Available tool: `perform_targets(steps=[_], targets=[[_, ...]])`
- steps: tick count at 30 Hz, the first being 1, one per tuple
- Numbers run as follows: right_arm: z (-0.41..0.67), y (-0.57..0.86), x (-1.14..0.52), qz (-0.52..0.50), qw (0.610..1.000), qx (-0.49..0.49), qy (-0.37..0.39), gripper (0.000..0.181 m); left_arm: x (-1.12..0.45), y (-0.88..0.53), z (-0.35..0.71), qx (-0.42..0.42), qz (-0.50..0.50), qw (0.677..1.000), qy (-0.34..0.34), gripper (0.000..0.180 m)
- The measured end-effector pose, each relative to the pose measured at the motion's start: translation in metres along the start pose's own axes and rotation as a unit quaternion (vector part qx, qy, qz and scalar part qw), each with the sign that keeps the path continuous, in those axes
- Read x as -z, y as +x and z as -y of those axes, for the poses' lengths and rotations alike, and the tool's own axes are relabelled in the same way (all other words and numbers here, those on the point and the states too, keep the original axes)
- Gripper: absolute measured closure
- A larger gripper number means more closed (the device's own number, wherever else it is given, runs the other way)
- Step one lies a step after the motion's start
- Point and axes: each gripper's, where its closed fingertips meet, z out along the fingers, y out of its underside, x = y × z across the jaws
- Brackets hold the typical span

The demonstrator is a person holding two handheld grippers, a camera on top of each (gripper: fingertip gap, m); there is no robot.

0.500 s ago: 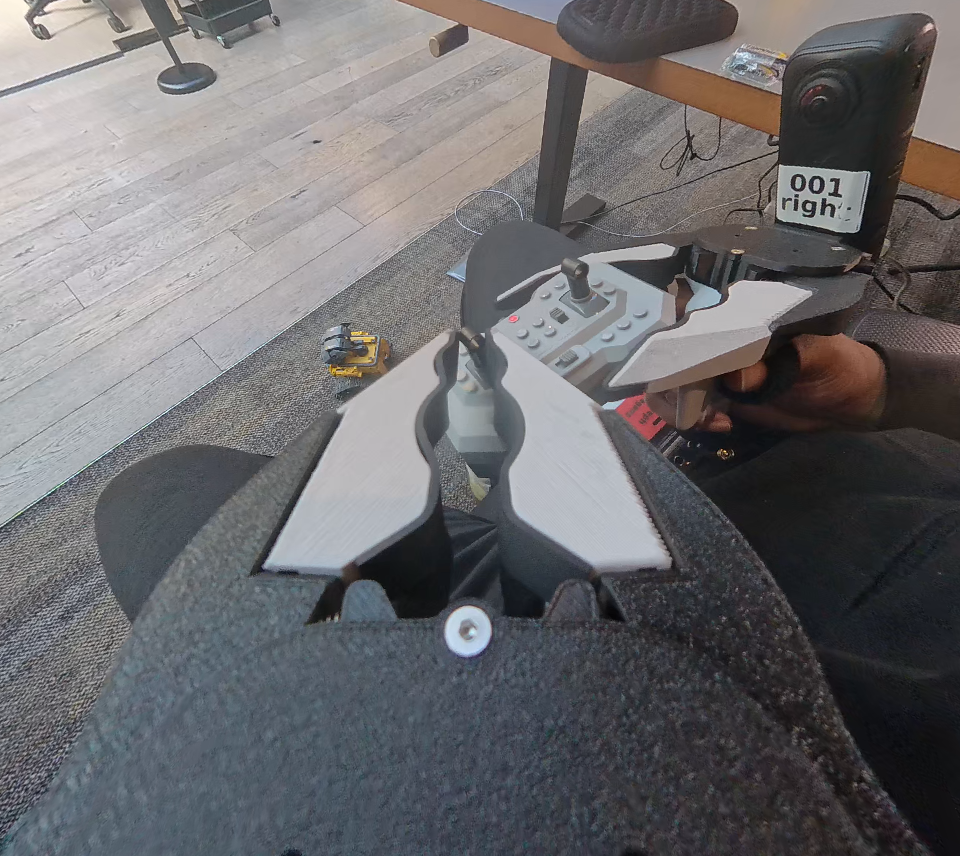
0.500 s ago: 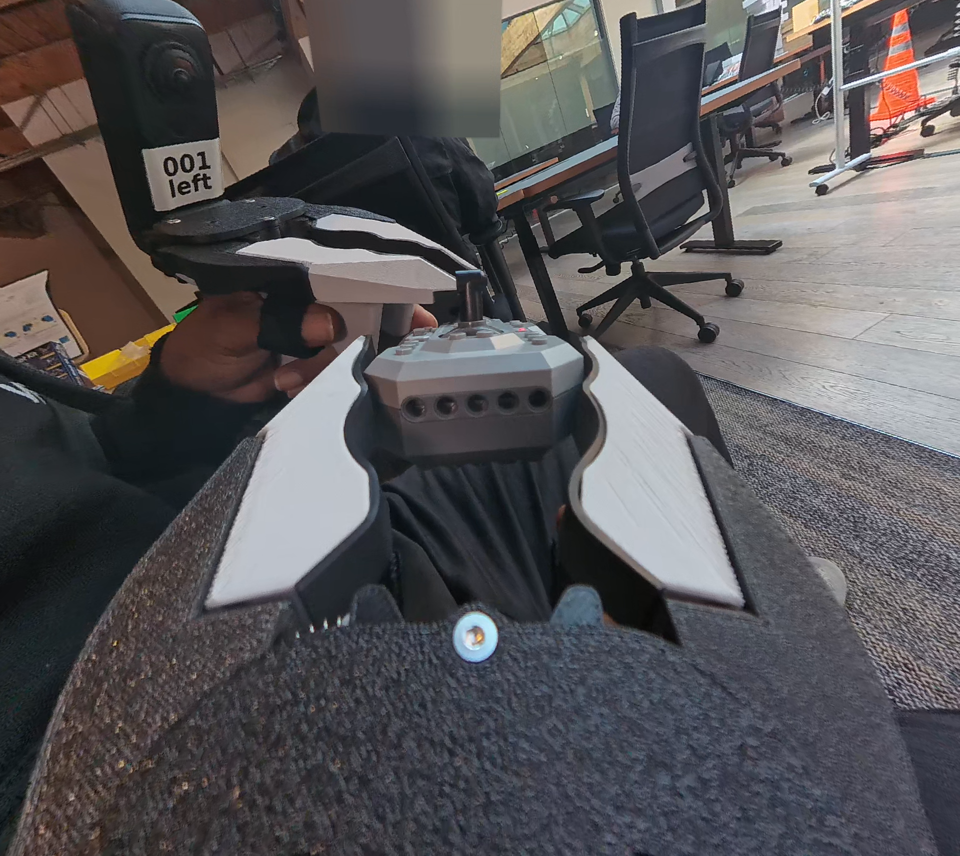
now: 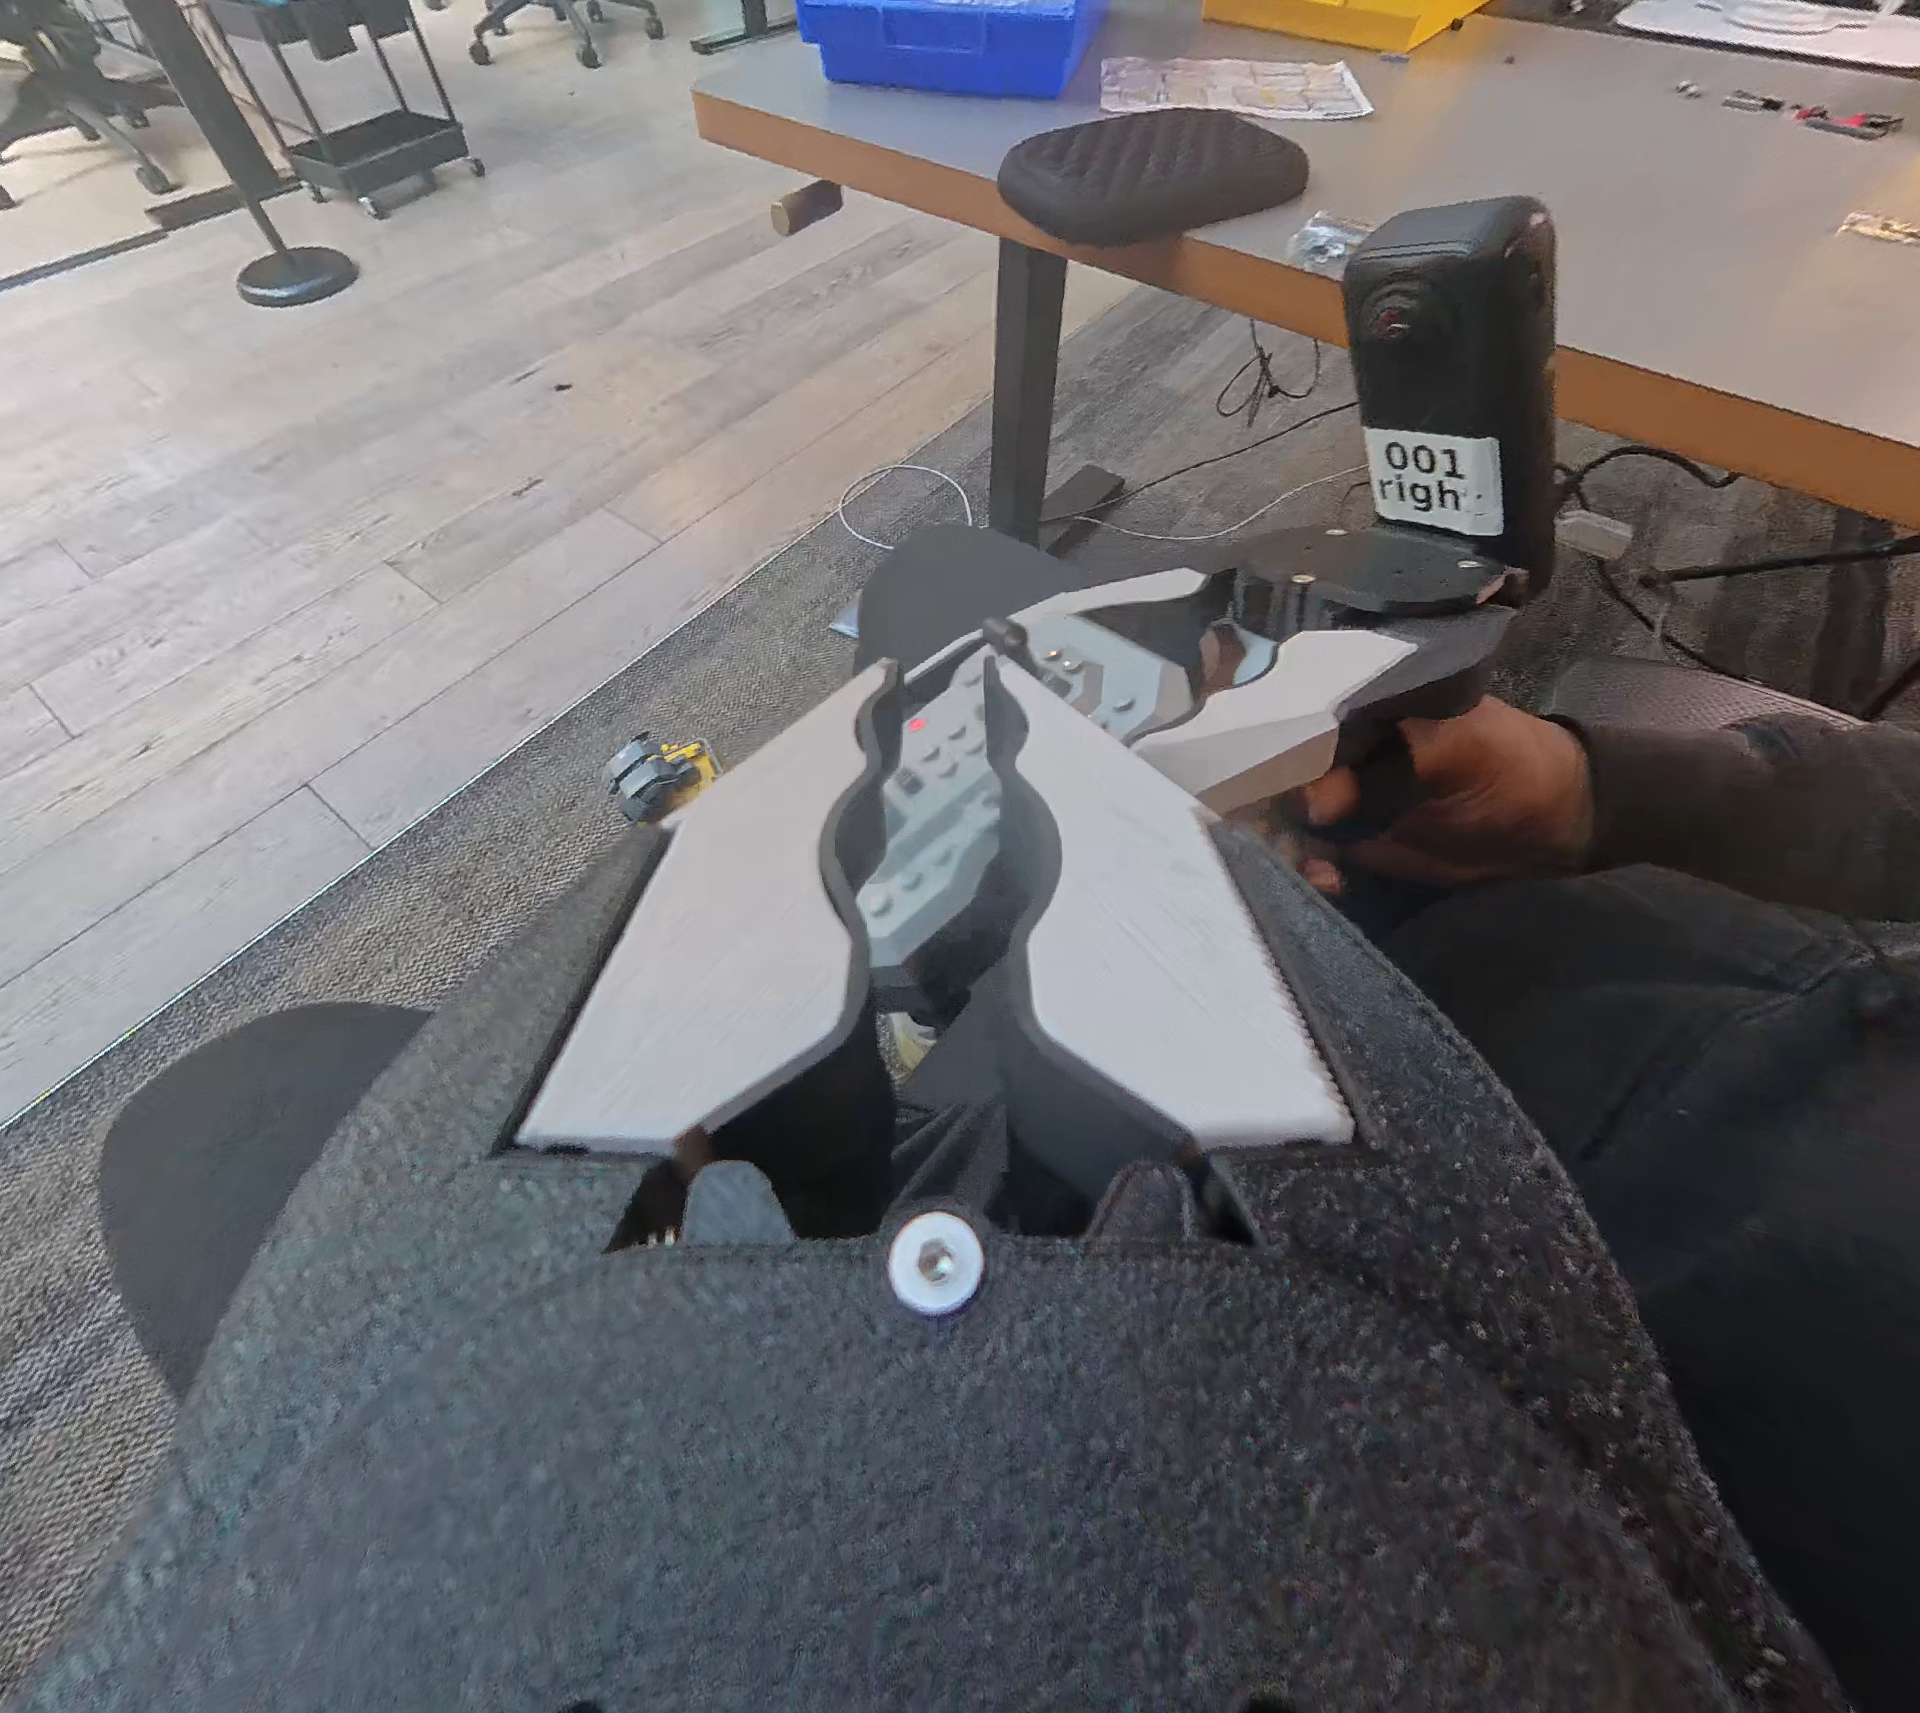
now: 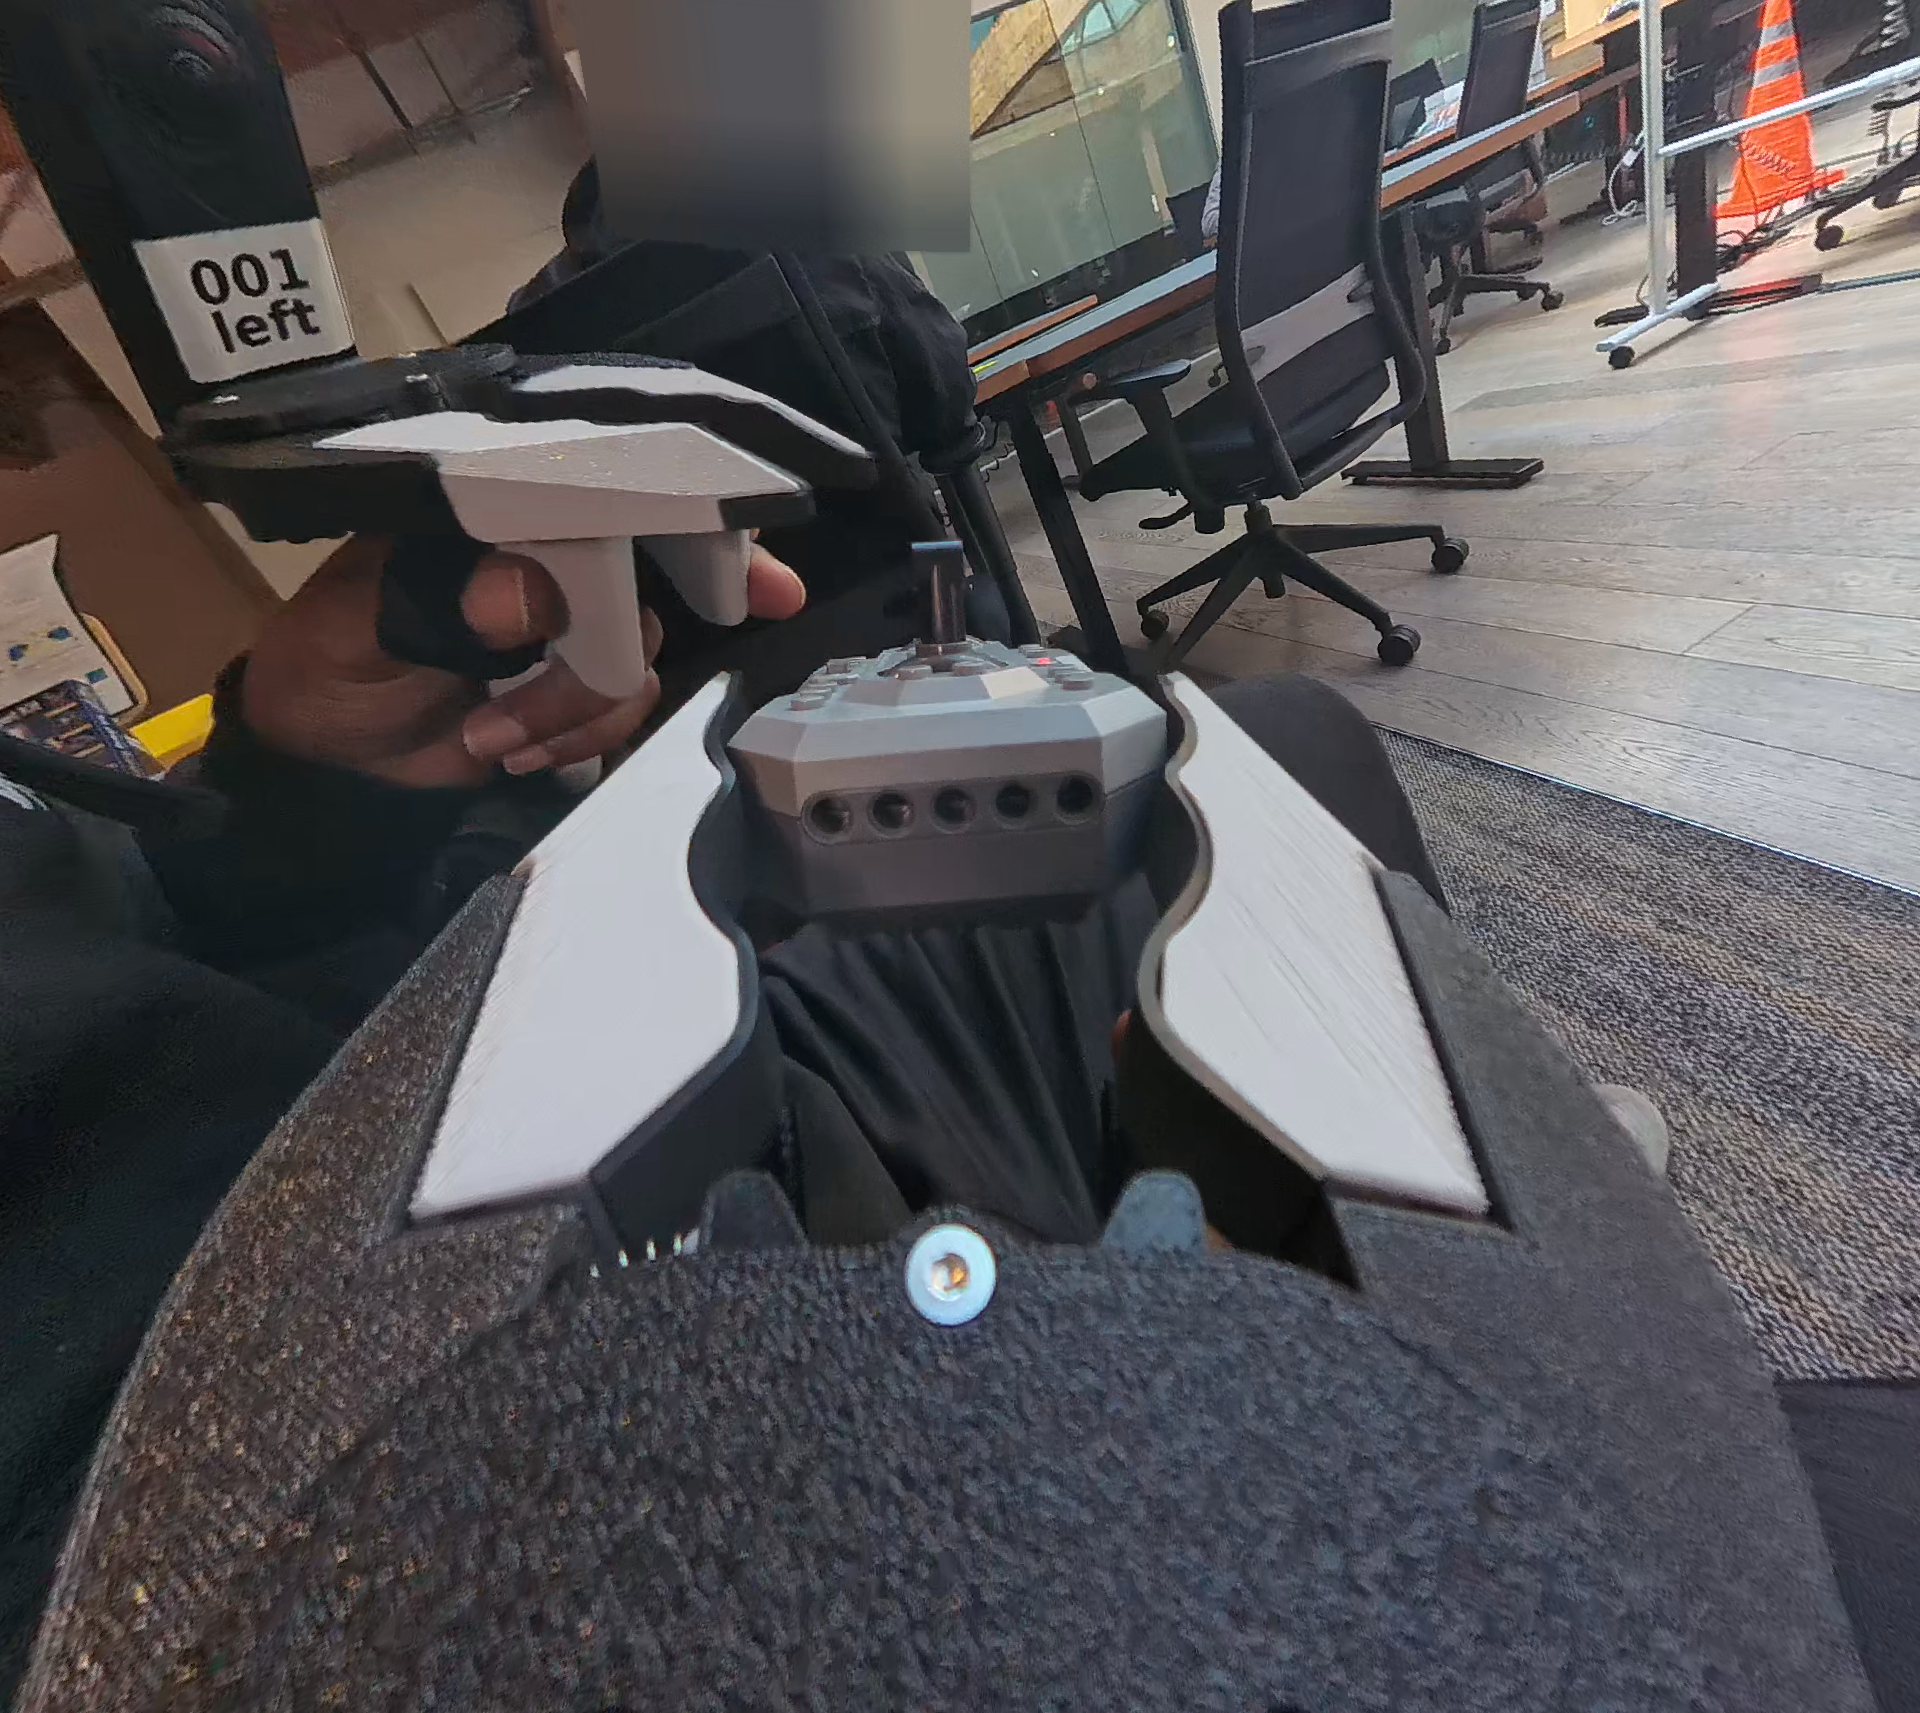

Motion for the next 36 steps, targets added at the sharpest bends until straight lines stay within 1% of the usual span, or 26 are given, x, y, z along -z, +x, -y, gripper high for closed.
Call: perform_targets(steps=[4, 7, 12, 28, 36], targets=[[-0.005, -0.004, -0.004, 0.003, 1.0, 0.01, -0.013, 0.105, -0.012, 0.015, -0.007, -0.002, -0.026, 0.999, -0.019, 0.163], [-0.008, -0.009, -0.006, 0.009, 0.999, 0.023, -0.022, 0.105, -0.016, 0.014, -0.01, -0.008, -0.019, 0.999, -0.027, 0.172], [-0.009, -0.011, -0.005, 0.011, 0.999, 0.029, -0.026, 0.105, -0.016, 0.013, -0.012, -0.005, -0.022, 0.999, -0.033, 0.173], [-0.008, -0.008, -0.005, 0.006, 0.999, 0.021, -0.023, 0.105, -0.013, 0.014, -0.013, -0.009, -0.025, 0.999, -0.028, 0.172], [-0.01, -0.008, -0.005, 0.007, 0.999, 0.025, -0.026, 0.105, -0.013, 0.013, -0.014, -0.01, -0.026, 0.999, -0.028, 0.175]])
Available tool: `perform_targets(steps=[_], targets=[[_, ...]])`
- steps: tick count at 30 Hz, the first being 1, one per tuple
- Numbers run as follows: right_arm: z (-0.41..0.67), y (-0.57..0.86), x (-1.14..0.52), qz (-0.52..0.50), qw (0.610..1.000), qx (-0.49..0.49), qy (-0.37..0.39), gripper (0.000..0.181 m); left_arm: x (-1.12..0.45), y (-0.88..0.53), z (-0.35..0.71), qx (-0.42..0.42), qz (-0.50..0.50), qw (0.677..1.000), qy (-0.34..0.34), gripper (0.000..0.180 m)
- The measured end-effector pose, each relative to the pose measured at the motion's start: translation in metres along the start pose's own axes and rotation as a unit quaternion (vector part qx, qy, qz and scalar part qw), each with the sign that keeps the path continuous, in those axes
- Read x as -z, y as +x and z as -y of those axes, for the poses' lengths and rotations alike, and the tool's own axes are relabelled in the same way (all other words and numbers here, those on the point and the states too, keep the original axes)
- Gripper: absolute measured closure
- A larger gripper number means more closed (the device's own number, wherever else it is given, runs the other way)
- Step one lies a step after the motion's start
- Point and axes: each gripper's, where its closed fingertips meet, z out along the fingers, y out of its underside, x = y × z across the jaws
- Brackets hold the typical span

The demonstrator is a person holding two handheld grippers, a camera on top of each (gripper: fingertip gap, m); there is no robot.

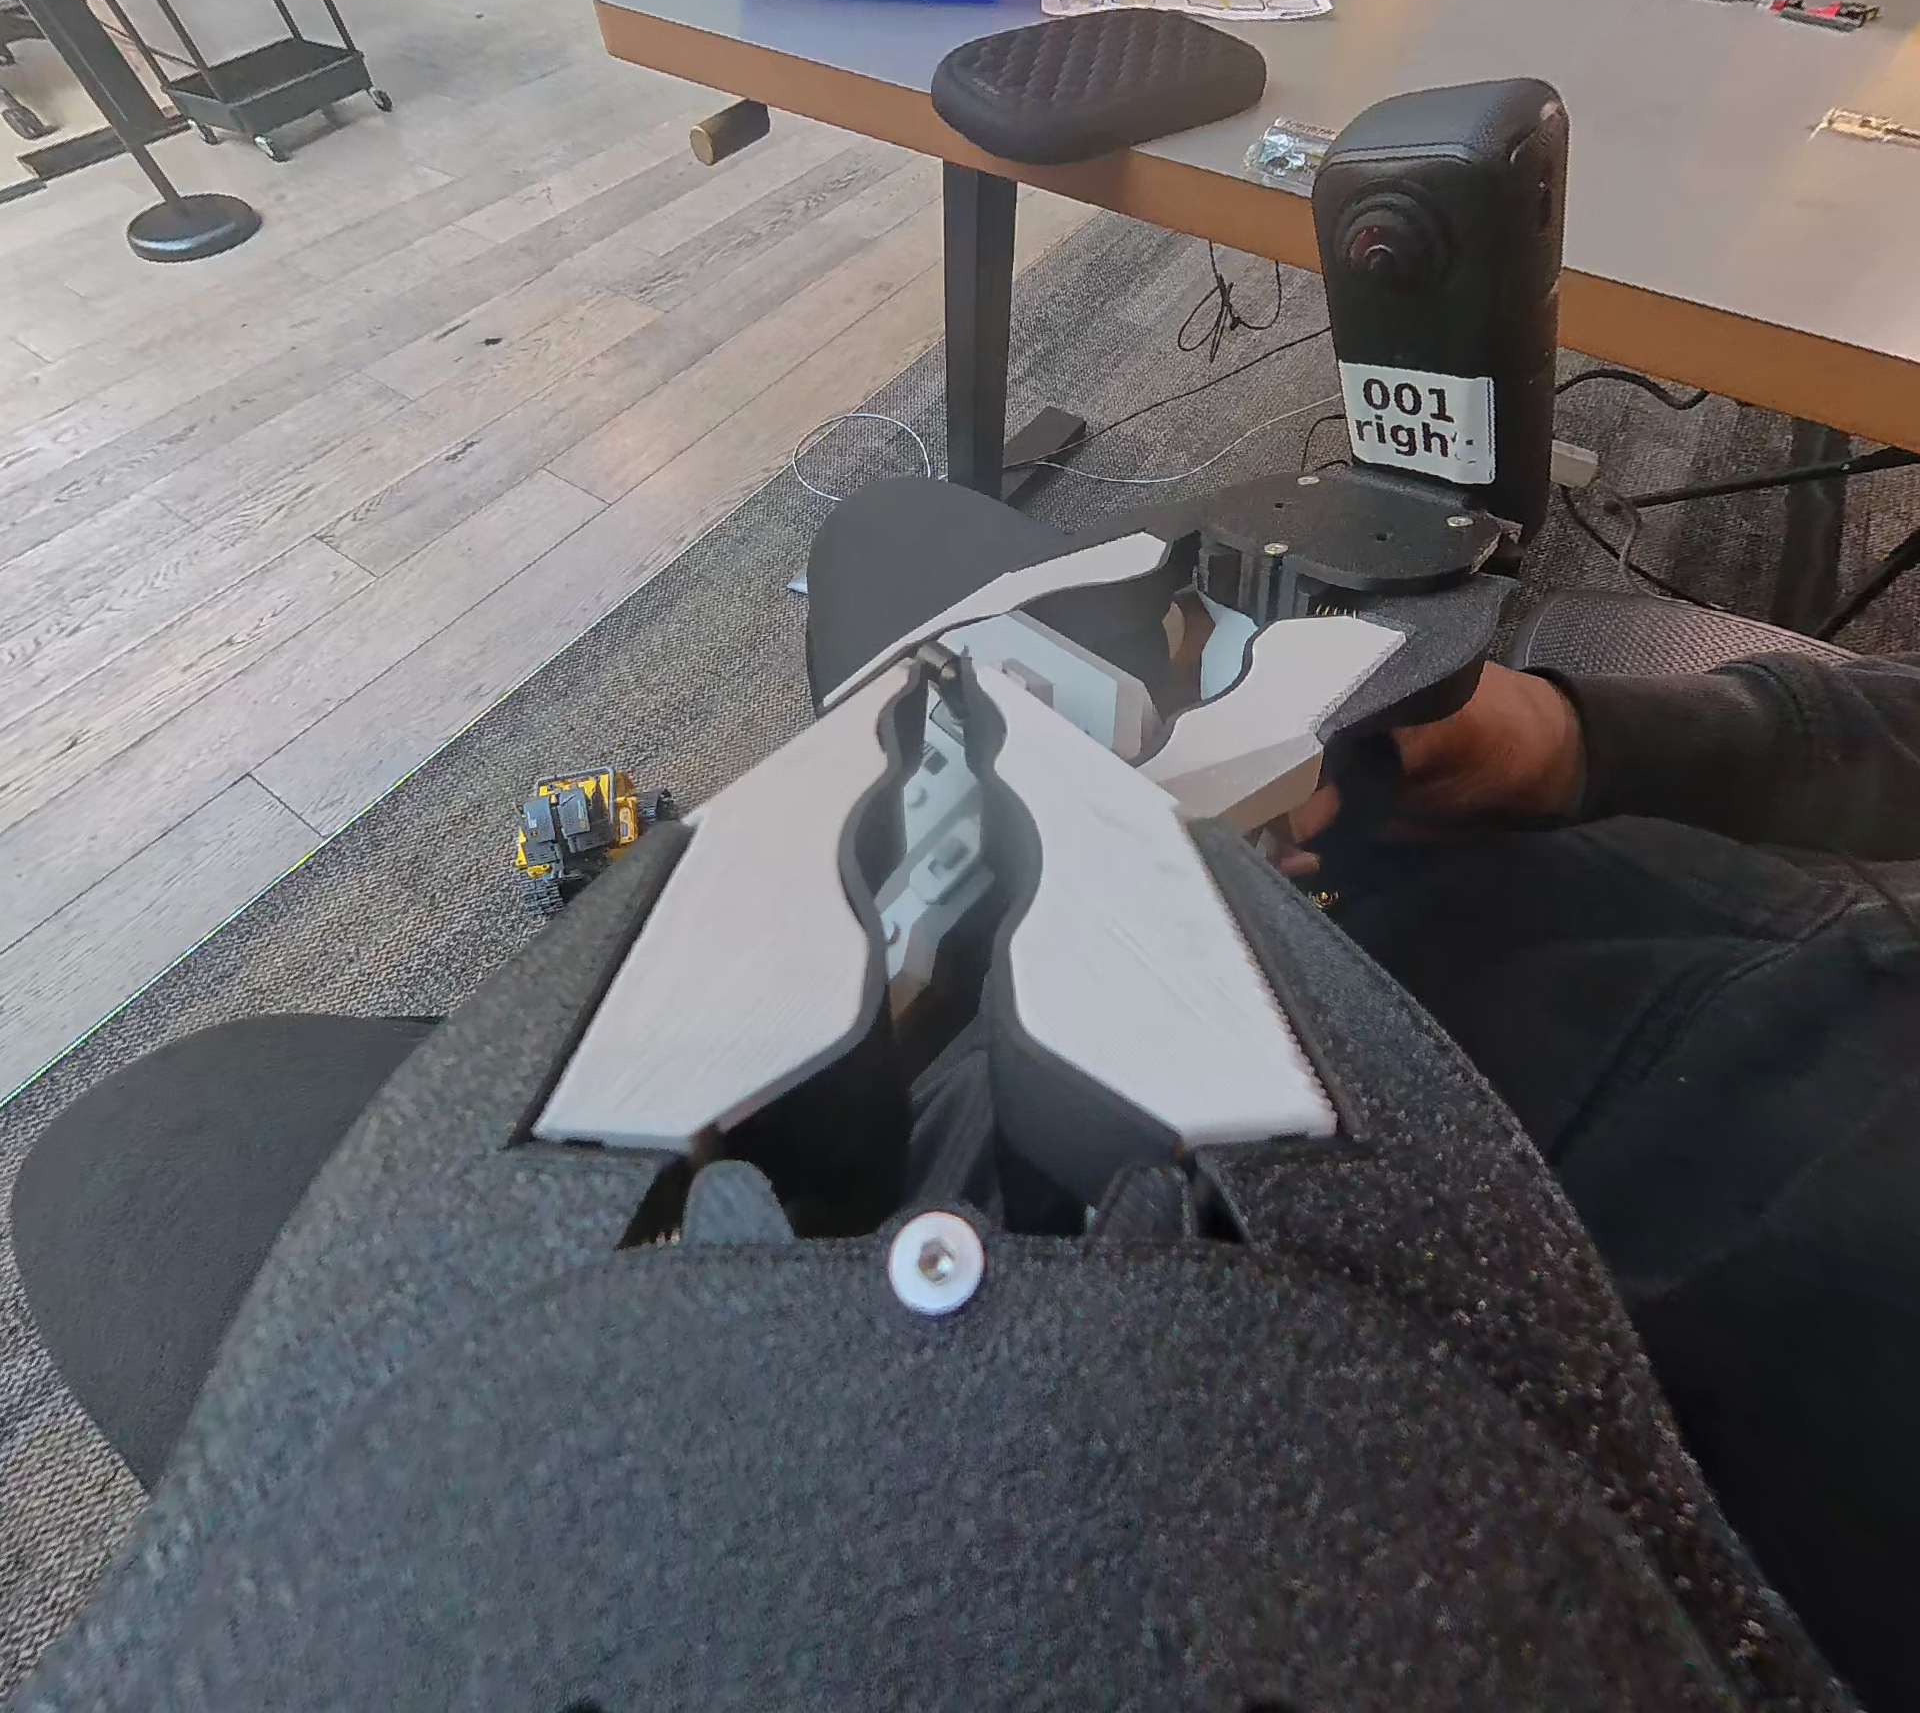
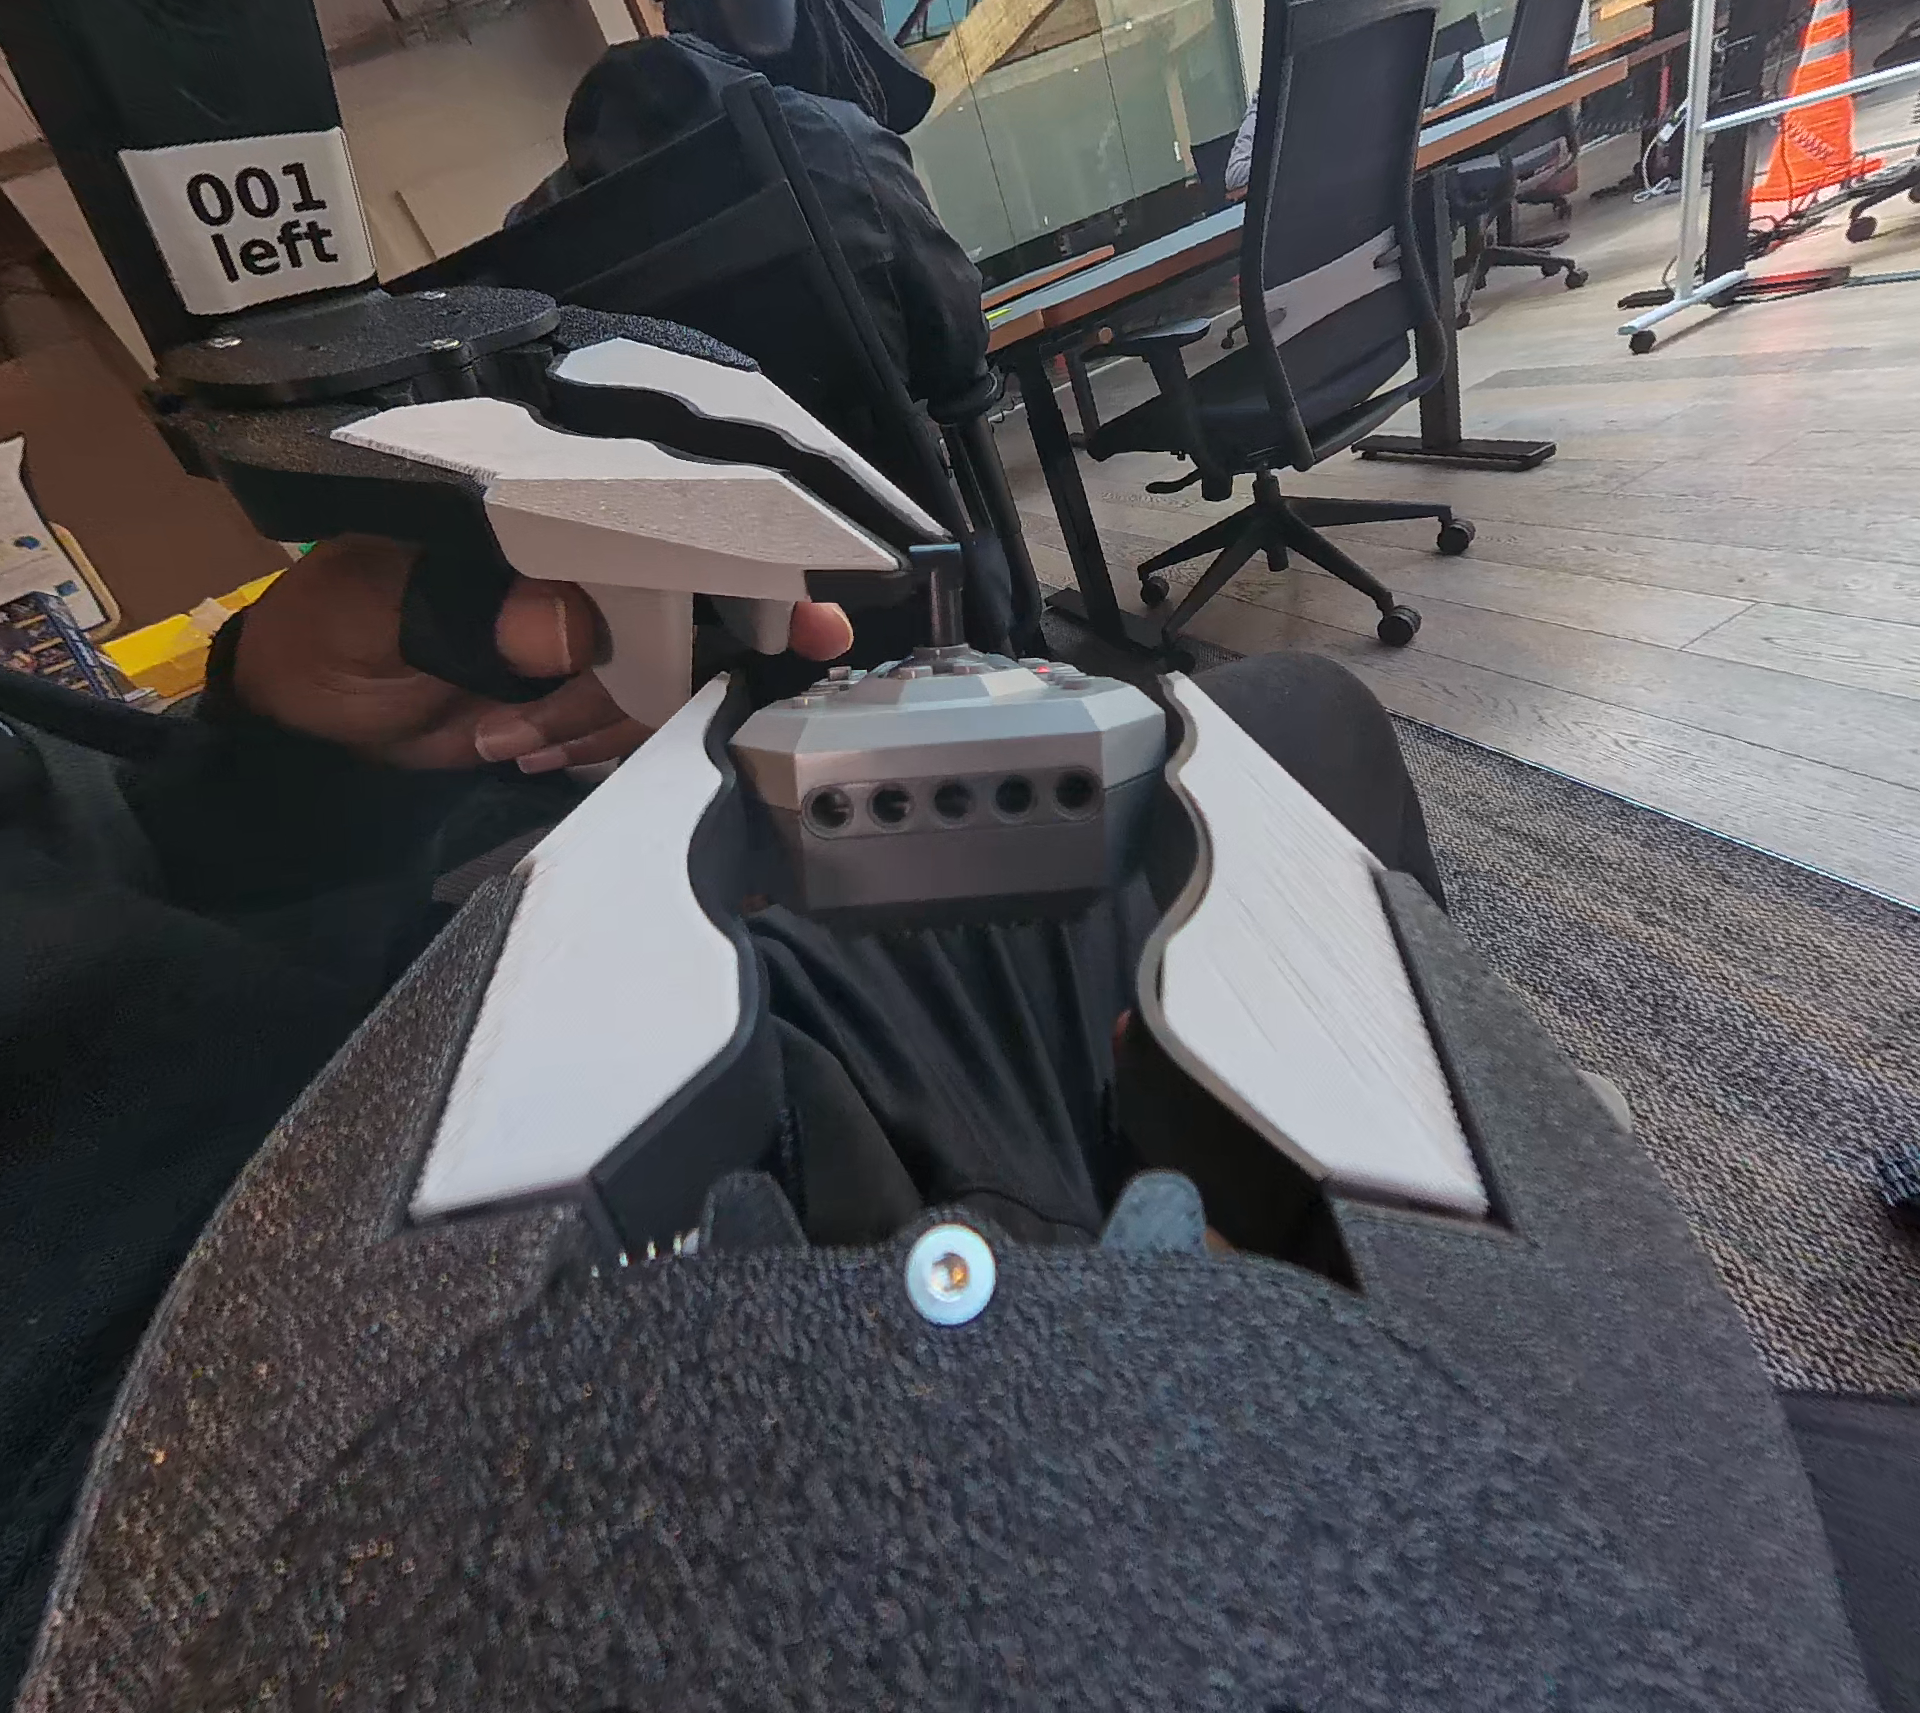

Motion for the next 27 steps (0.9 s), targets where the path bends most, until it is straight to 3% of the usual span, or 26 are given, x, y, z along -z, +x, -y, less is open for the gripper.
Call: perform_targets(steps=[4, 7, 10, 27], targets=[[-0.0006, 0.0, 0.0, -0.001, 1.0, 0.003, -0.002, 0.105, -0.0001, -0.0005, -0.0005, 0.003, 0.0, 1.0, 0.001, 0.175], [-0.0009, -0.002, -0.0006, 0.002, 1.0, 0.007, -0.004, 0.105, -0.0011, -0.0004, -0.0004, 0.008, -0.002, 1.0, 0.004, 0.163], [-0.0019, -0.0032, -0.0012, 0.003, 1.0, 0.011, -0.007, 0.105, -0.0018, 0.0006, -0.0009, 0.004, -0.002, 1.0, 0.002, 0.171], [0.0001, -0.0028, 0.0002, 0.004, 1.0, 0.006, 0.0, 0.105, -0.0007, 0.0019, 0.0006, -0.006, 0.003, 1.0, 0.003, 0.171]])
